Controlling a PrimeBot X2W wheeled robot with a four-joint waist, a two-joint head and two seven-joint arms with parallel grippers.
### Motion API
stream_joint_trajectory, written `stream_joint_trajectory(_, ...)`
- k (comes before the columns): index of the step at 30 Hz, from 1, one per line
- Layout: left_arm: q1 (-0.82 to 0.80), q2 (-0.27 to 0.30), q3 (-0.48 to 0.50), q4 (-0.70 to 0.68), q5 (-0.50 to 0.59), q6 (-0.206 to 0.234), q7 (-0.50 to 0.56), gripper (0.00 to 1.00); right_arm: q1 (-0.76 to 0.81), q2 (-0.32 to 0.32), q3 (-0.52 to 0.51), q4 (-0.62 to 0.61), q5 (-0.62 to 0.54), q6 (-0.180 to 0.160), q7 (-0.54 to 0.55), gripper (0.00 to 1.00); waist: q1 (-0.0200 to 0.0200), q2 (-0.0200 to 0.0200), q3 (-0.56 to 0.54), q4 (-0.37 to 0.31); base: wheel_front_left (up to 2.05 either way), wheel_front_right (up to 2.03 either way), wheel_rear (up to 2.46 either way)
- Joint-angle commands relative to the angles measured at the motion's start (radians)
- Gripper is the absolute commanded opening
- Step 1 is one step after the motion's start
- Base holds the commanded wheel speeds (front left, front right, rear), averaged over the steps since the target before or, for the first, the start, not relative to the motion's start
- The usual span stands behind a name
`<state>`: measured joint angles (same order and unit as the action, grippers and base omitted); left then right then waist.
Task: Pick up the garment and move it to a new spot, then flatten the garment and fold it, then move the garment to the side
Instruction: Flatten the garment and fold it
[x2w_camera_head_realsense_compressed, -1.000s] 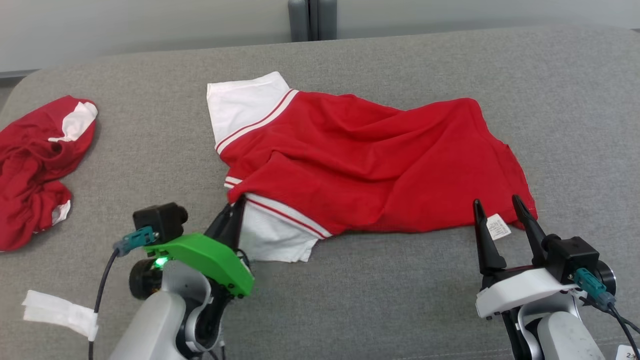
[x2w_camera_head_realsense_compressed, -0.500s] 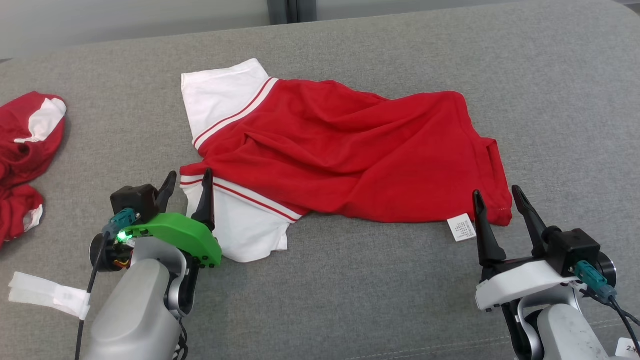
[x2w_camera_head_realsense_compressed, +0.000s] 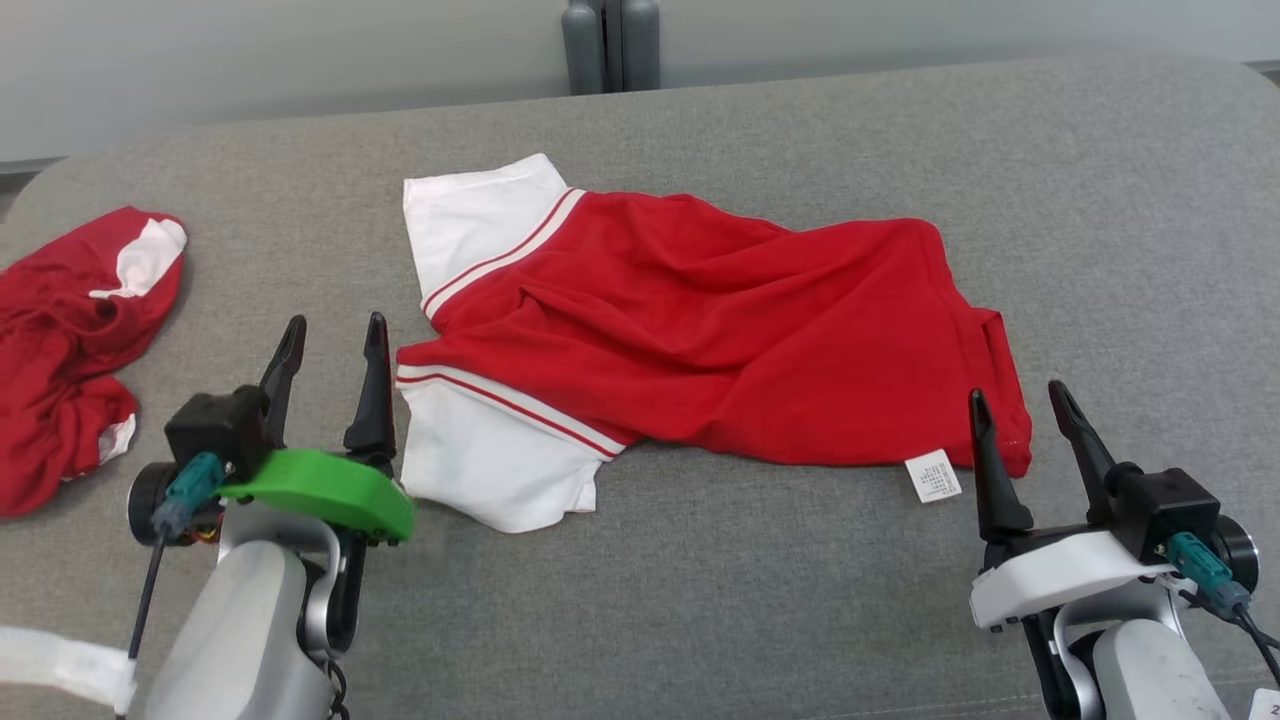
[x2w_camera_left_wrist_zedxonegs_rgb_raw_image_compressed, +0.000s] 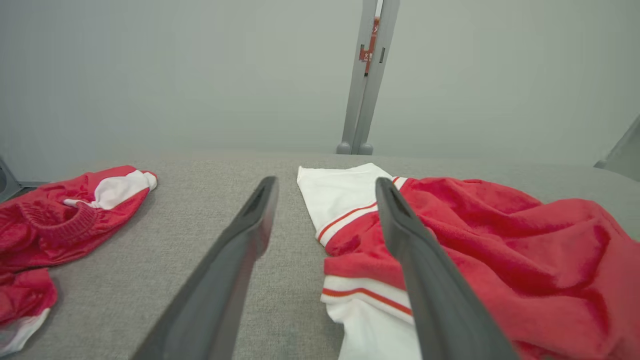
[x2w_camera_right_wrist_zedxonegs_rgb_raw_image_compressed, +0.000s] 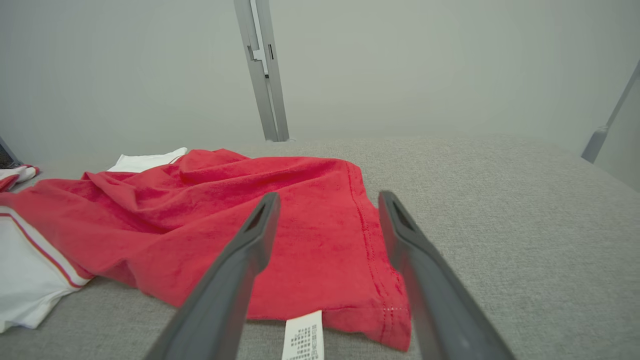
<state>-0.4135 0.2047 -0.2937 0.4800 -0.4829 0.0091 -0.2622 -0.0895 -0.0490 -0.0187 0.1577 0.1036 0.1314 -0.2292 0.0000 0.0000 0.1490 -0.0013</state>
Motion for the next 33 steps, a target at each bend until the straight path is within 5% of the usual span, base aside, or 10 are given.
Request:
stream_joint_trajectory(1,0.05,-0.004,0.024,-0.06,0.029,-0.001,-0.003,1.0,0.009,-0.003,-0.008,-0.011,-0.021,-0.001,0.006,1.0,0.0,0.0,-0.023,0.017,0.0,0.0,0.0)
stream_joint_trajectory(9,0.27,-0.072,0.14,-0.281,0.163,-0.066,-0.002,1.0,0.013,-0.003,-0.05,-0.008,-0.065,-0.001,0.034,1.0,0.0,0.0,-0.076,0.034,0.0,0.0,0.0)
stream_joint_trajectory(17,0.375,-0.123,0.196,-0.252,0.222,-0.114,-0.002,1.0,0.036,-0.003,-0.07,0.037,-0.089,-0.001,0.042,1.0,0.0,0.0,-0.139,0.044,0.0,0.0,0.0)
stream_joint_trajectory(33,0.373,-0.147,0.237,-0.214,0.266,-0.139,-0.002,1.0,0.061,-0.003,-0.107,0.06,-0.043,-0.001,0.041,1.0,0.0,0.0,-0.158,0.018,0.0,0.0,0.0)
